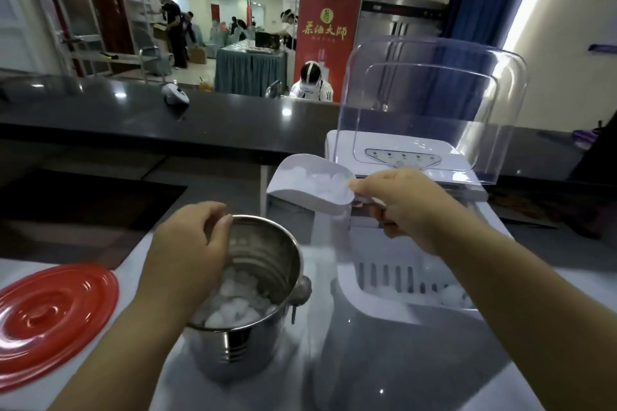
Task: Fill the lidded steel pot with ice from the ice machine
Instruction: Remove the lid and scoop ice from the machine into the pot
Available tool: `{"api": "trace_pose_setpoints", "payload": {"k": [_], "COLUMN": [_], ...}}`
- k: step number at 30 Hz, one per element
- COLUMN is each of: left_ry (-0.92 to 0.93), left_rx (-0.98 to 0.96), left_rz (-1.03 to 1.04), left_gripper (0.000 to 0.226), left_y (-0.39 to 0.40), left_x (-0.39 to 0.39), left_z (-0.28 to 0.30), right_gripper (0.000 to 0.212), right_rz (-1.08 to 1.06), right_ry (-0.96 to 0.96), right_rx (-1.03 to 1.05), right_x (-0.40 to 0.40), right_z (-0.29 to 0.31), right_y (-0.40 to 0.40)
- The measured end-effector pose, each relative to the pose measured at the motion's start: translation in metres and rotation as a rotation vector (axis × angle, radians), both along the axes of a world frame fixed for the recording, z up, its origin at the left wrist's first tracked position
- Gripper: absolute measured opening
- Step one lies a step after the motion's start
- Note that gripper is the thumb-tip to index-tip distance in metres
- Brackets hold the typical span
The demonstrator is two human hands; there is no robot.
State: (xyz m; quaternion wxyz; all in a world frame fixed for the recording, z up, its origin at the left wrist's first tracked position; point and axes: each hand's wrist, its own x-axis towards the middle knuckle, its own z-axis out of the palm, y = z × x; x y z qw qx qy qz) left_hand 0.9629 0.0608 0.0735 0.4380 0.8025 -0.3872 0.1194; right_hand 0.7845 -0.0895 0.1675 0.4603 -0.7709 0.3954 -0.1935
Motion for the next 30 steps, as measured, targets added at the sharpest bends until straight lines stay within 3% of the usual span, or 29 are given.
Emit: {"api": "trace_pose_setpoints", "payload": {"k": [8, 14, 17, 22, 30], "left_ry": [0.077, 0.188, 0.172, 0.147, 0.121], "left_rx": [0.183, 0.393, 0.407, 0.306, 0.211], "left_rz": [0.087, 0.036, 0.017, -0.011, -0.012], "left_gripper": [0.034, 0.031, 0.032, 0.015, 0.022], "left_y": [0.012, 0.01, 0.008, 0.011, 0.013], "left_x": [0.04, 0.054, 0.059, 0.059, 0.06], "left_z": [-0.029, -0.037, -0.04, -0.043, -0.043], "right_gripper": [0.028, 0.021, 0.02, 0.022, 0.032], "right_rz": [0.132, 0.181, 0.192, 0.181, 0.048], "right_ry": [0.22, 0.366, 0.377, 0.365, 0.131], "right_rx": [-0.43, -0.673, -0.699, -0.701, -0.589], "right_x": [0.035, 0.047, 0.049, 0.049, 0.04], "right_z": [-0.01, -0.014, -0.014, -0.022, -0.029], "right_y": [0.009, 0.025, 0.033, 0.039, 0.039]}}
